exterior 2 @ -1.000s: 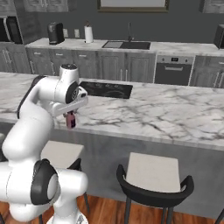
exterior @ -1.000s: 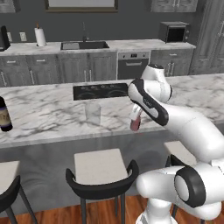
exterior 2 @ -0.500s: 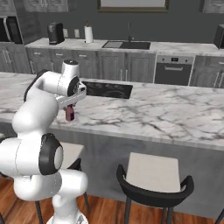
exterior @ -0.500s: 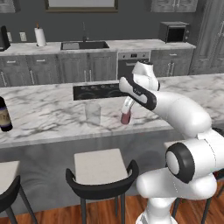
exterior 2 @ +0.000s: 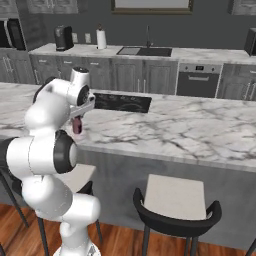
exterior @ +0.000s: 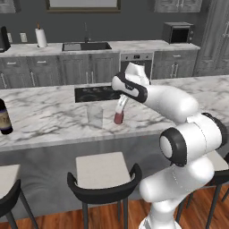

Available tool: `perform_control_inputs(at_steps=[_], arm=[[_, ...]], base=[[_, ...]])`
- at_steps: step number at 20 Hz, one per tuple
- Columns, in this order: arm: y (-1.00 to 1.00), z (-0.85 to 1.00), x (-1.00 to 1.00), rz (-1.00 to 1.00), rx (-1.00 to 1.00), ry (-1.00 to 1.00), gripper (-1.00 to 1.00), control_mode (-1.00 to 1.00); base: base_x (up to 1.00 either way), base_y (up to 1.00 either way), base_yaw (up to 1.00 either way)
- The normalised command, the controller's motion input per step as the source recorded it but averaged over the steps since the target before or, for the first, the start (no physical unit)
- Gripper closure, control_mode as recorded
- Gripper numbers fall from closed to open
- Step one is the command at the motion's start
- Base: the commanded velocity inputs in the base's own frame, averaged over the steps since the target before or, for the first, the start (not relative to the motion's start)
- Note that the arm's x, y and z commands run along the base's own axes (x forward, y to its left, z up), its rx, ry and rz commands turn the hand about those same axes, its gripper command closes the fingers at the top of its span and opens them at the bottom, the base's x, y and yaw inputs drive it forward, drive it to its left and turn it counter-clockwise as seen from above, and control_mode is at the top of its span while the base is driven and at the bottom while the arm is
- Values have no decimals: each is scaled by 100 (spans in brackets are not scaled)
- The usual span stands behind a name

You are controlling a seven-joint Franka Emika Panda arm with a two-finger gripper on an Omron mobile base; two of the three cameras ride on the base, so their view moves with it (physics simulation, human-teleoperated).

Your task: There is a wine glass and glass cup on the dining counter. Place the wine bottle next to the wine glass and the juice bottle next to the glass cup.

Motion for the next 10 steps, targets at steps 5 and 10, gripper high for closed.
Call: perform_control_inputs(at_steps=[5, 10], arm=[[26, -22, 37, 7, 0, 0, 100, -100], [15, -18, 29, 9, 0, 0, 100, -100]], base=[[0, 0, 0], [0, 0, 0]])
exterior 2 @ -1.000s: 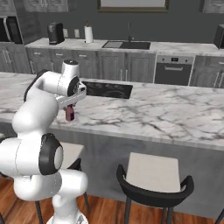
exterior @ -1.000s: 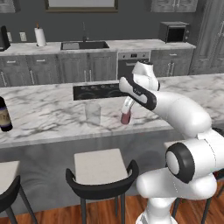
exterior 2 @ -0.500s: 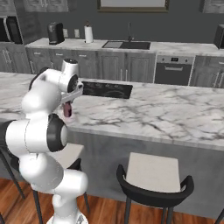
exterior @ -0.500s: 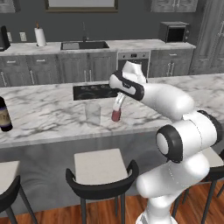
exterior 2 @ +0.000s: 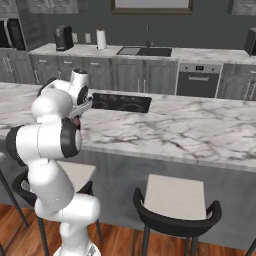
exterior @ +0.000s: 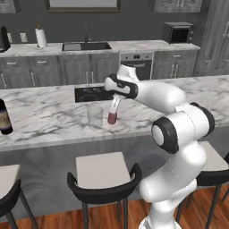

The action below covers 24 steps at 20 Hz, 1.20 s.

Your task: There is a wine glass and glass cup on the dining counter. Place the wine bottle next to the wine glass and the juice bottle next to the glass cup.

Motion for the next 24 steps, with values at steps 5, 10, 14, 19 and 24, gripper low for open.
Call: perform_control_inputs(at_steps=[5, 10, 14, 19, 24], arm=[[13, -19, 19, 11, 0, 0, 100, -100], [11, -19, 13, 11, 0, 0, 100, -100], [15, -21, 6, 5, 0, 0, 100, -100], [16, -25, 0, 2, 0, 0, 100, -100], [22, -27, -1, 0, 0, 0, 100, -100]], base=[[0, 0, 0], [0, 0, 0], [0, 0, 0], [0, 0, 0], [0, 0, 0]])
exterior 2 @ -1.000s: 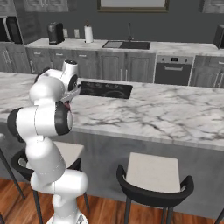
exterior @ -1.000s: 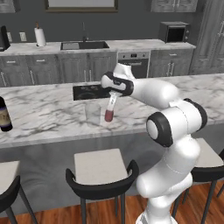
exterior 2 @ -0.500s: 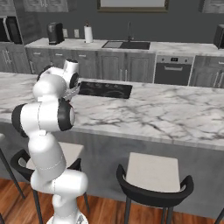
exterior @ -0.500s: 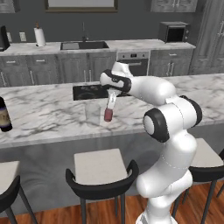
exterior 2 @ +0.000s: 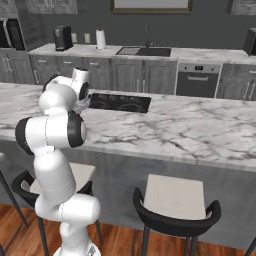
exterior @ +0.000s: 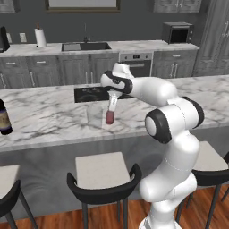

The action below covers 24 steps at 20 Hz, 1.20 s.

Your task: There is a wine glass and glass cup on the dining counter. Place the wine bottle next to the wine glass and the juice bottle next to the glass cup.

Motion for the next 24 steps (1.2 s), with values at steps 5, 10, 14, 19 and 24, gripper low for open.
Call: perform_control_inputs(at_steps=[5, 10, 14, 19, 24], arm=[[24, -30, -3, 0, -1, 0, 100, -100], [23, -31, -10, 0, -3, 0, 100, -100], [19, -31, -6, 0, -3, 0, 100, -100], [14, -31, -8, 0, -3, 0, -100, -100], [1, -25, -4, 0, 0, 0, -100, -100]], base=[[0, 0, 0], [0, 0, 0], [0, 0, 0], [0, 0, 0], [0, 0, 0]])
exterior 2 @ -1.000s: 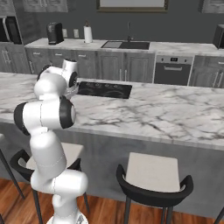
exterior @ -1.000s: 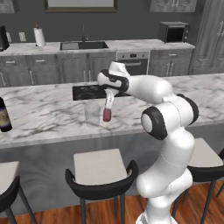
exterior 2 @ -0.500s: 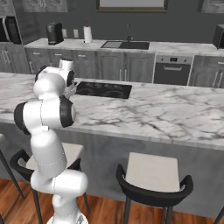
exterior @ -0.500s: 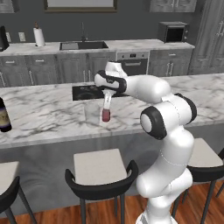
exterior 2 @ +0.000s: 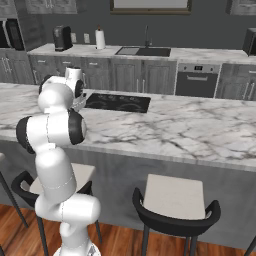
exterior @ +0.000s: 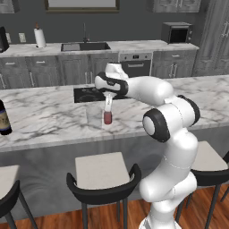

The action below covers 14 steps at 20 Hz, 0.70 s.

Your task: There is a wine glass and glass cup on the dining counter. Place the wine bottle next to the wine glass and the juice bottle next to the glass cup.

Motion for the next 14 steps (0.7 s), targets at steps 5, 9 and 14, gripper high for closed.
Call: perform_control_inputs(at_steps=[5, 9, 14], arm=[[0, -9, -8, 0, 0, 0, -100, -100], [0, 0, -8, 0, 0, 0, -100, -100], [-1, 1, -4, 0, 0, 0, -100, -100]], base=[[0, 0, 0], [0, 0, 0], [0, 0, 0]])
